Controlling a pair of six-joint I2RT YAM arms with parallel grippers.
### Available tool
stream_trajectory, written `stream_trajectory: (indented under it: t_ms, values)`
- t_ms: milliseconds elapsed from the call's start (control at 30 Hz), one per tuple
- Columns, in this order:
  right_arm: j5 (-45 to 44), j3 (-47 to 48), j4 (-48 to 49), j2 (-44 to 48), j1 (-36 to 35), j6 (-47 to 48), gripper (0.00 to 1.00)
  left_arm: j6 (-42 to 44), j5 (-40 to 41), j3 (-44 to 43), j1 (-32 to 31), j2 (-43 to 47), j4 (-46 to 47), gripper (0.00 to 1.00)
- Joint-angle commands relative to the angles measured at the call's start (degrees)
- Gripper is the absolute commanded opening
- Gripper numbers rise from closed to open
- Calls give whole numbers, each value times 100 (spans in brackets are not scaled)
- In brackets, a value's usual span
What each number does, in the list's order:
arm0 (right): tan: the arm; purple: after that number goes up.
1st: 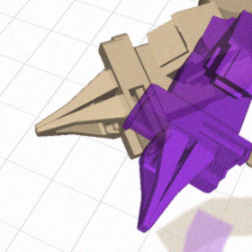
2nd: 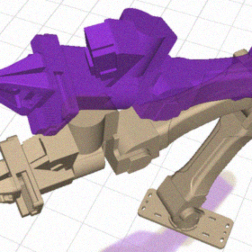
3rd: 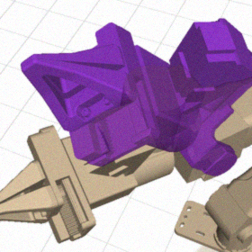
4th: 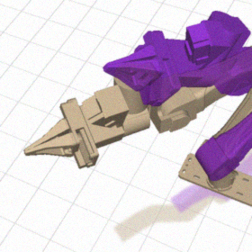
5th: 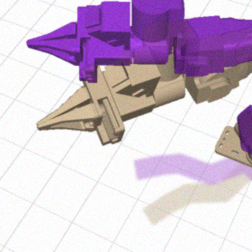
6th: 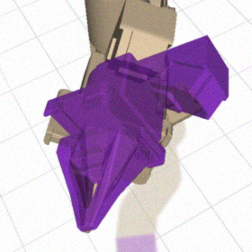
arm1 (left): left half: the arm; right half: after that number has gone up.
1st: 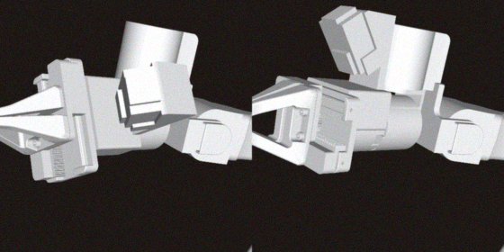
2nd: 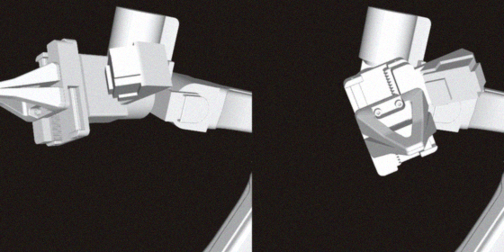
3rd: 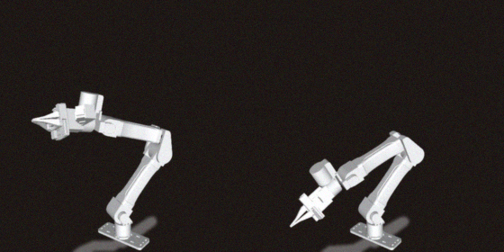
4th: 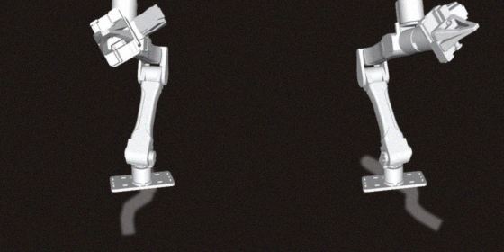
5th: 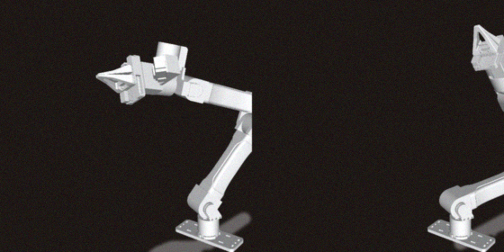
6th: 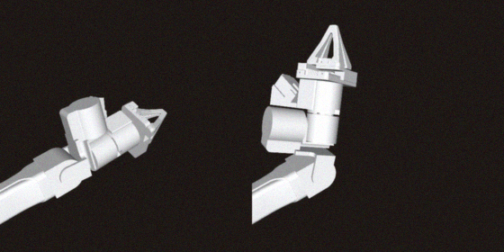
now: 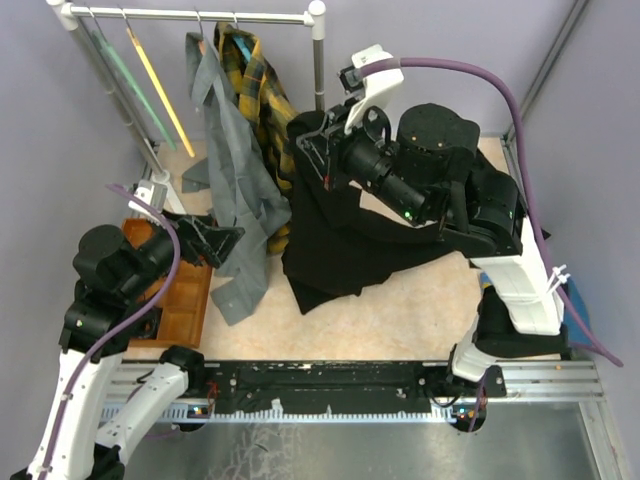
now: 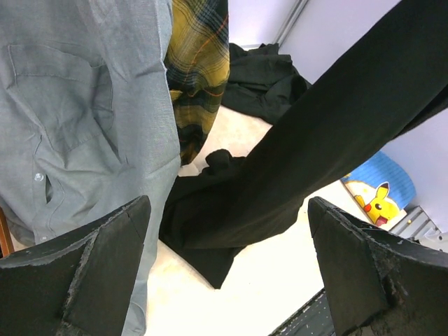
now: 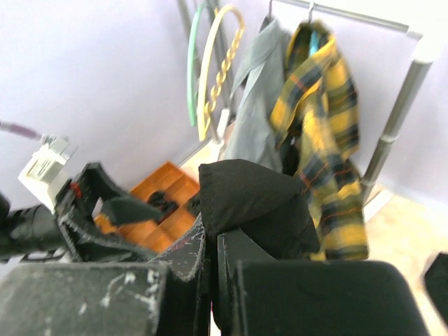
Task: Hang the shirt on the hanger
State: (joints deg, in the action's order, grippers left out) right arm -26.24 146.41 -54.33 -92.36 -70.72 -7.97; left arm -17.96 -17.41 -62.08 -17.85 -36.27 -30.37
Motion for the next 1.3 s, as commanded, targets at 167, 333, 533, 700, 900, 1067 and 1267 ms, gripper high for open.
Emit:
stream_trajectory:
  t_ms: [167, 333, 533, 700, 900, 1067, 1267]
  values:
    - [-765, 595, 2449, -119, -27, 1652, 0, -20, -20, -236, 27, -161, 330, 99]
    - [-991, 495, 2834, -117, -30, 2091, 0, -112, -105, -230, 27, -171, 473, 99]
    - [-1661, -904, 1934, 137, 6, 1823, 0, -325, -369, -20, 32, -271, 636, 99]
    - [-1137, -2676, 1350, 816, 752, 479, 0, -711, -609, 303, -33, -430, 841, 99]
    - [257, -4091, 1105, 1359, 1950, -512, 0, -976, 382, 615, -1297, -819, 1362, 99]
    - [1465, -5225, 1242, 1785, 2992, -1124, 0, -828, 2559, 629, -3497, -1690, 1834, 99]
    - [2542, -6061, 1462, 2223, 3806, -1591, 0, -869, 3969, 725, -4394, -2629, 2723, 99]
